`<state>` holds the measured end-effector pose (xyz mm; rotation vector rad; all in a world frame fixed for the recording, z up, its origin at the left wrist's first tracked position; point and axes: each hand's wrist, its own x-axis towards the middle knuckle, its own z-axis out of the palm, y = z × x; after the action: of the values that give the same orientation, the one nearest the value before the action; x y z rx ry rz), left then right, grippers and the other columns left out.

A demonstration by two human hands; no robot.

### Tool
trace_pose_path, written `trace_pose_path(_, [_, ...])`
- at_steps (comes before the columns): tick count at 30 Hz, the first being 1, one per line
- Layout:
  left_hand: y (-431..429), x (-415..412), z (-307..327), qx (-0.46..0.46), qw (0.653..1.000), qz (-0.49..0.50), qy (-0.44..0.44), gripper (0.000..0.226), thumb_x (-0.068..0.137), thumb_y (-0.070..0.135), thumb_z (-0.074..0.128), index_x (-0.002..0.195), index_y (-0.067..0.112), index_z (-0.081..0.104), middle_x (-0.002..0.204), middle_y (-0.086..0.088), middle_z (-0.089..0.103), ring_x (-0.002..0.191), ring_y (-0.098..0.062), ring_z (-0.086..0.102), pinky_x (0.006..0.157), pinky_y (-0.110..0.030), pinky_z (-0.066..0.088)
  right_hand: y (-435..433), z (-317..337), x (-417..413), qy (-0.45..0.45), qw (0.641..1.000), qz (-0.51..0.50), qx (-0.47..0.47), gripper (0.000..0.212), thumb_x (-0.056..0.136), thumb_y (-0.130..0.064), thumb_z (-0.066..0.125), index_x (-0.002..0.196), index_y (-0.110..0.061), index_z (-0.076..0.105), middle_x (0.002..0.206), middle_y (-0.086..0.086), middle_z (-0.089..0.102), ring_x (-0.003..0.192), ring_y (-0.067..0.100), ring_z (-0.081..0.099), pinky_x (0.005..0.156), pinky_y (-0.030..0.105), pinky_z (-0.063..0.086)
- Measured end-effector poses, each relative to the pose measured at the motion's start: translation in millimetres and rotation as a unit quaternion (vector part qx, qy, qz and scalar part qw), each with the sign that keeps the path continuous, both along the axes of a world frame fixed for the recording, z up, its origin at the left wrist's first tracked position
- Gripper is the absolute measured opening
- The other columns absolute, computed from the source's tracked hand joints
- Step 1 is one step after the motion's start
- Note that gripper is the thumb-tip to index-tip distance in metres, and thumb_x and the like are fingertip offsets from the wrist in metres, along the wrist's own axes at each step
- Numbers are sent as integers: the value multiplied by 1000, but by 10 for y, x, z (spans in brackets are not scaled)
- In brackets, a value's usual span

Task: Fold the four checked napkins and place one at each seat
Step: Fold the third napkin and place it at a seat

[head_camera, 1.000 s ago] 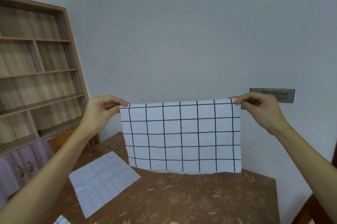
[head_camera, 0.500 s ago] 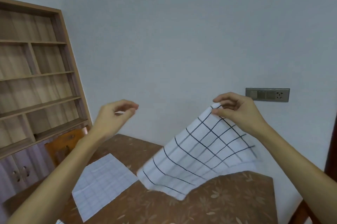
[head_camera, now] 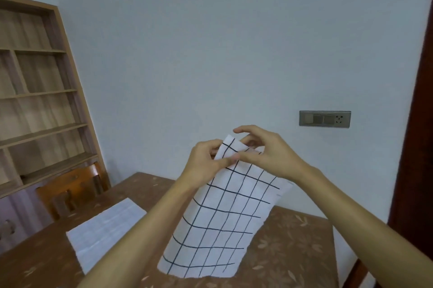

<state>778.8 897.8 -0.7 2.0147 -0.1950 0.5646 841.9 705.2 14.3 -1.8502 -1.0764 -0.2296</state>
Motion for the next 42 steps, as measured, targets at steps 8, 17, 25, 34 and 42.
trace_pose_path(8, [389,-156,114,-116,992,38,0,26,80,3,81,105,5,75,96,-5,80,89,-24,77,70,-28,61,-353,-319,272,111,992,-47,-41,27,77,-40,82,100,-26,78,101,-16,77,97,-1,70,89,25,53])
trace_pose_path(17, [602,-318,90,-198,979,52,-6,38,76,-3,82,112,6,73,105,-7,79,95,-24,76,76,-30,62,-230,-216,237,198,967,-12,161,18,79,-11,82,96,-14,76,88,-5,79,81,8,75,71,21,60])
trace_pose_path(25, [613,-361,117,-207,977,54,-9,38,73,-1,84,109,8,74,104,-6,79,96,-23,76,81,-34,62,-192,-170,183,243,947,26,208,33,85,-9,75,118,-10,70,106,7,77,99,24,74,86,35,58])
trace_pose_path(34, [597,-376,120,-197,979,49,6,32,80,11,82,111,10,74,106,-5,79,98,-24,76,82,-38,61,-213,-171,161,188,963,-2,194,24,97,-28,62,99,-8,76,102,27,72,93,36,68,97,48,52])
trace_pose_path(42, [621,-407,-6,-206,978,28,-1,24,95,14,64,118,11,71,111,-10,77,105,-32,73,83,-44,62,-244,-124,73,229,946,46,225,22,96,-22,62,111,-11,73,106,7,77,103,25,73,92,36,56])
